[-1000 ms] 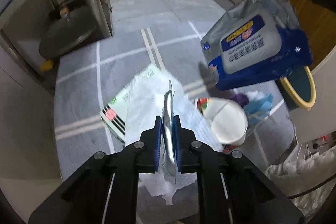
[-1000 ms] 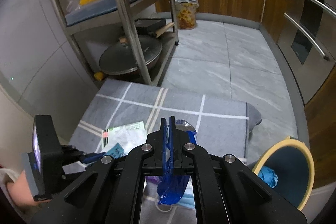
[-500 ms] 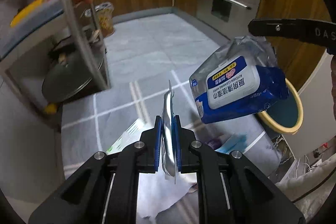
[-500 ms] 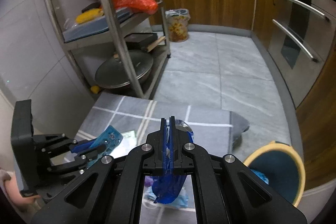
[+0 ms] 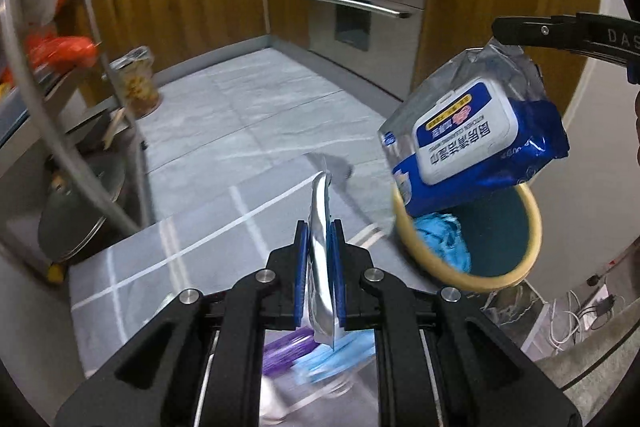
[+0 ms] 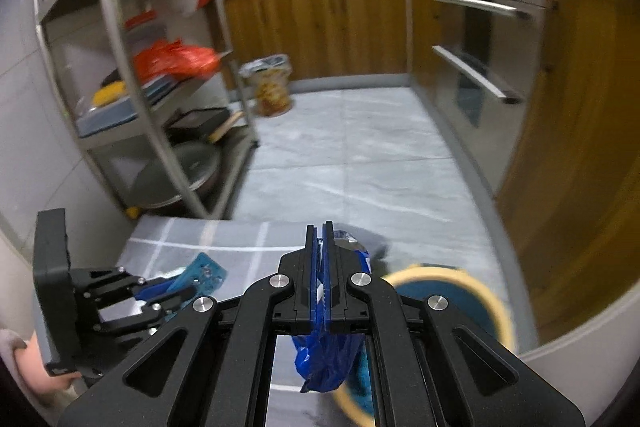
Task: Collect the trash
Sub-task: 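Lift the blister and wet-wipes pack and carry both over the teal bin, then open both grippers over the bin to drop the blister and wipes pack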
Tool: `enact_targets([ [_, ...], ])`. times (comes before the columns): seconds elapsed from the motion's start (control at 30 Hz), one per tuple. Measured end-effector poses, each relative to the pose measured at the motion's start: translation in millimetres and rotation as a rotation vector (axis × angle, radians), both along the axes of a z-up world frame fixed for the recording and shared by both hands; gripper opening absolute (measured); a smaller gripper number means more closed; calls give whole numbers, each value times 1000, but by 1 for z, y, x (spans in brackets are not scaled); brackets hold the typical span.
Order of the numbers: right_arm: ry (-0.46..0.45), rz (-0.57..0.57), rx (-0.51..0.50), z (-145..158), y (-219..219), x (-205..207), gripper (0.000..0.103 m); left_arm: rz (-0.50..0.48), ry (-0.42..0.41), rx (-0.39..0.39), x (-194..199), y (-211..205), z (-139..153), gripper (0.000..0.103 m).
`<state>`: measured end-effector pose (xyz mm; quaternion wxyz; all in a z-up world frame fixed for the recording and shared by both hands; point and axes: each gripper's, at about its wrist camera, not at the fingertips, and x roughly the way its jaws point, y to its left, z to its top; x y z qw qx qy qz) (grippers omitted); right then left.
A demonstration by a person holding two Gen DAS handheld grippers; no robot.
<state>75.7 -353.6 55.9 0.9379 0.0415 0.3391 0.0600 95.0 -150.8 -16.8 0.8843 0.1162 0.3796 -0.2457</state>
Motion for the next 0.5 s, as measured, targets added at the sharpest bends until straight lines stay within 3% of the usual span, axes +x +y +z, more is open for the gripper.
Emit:
enact_targets([
  [0.27,65,-118,-24,-26,-68,-12,3,-108,7,3,-3,-67,-10,11],
  [0.5,143,-168,-64,-55,-98,-14,3,-213,51,5,-7,-117,-34,11],
])
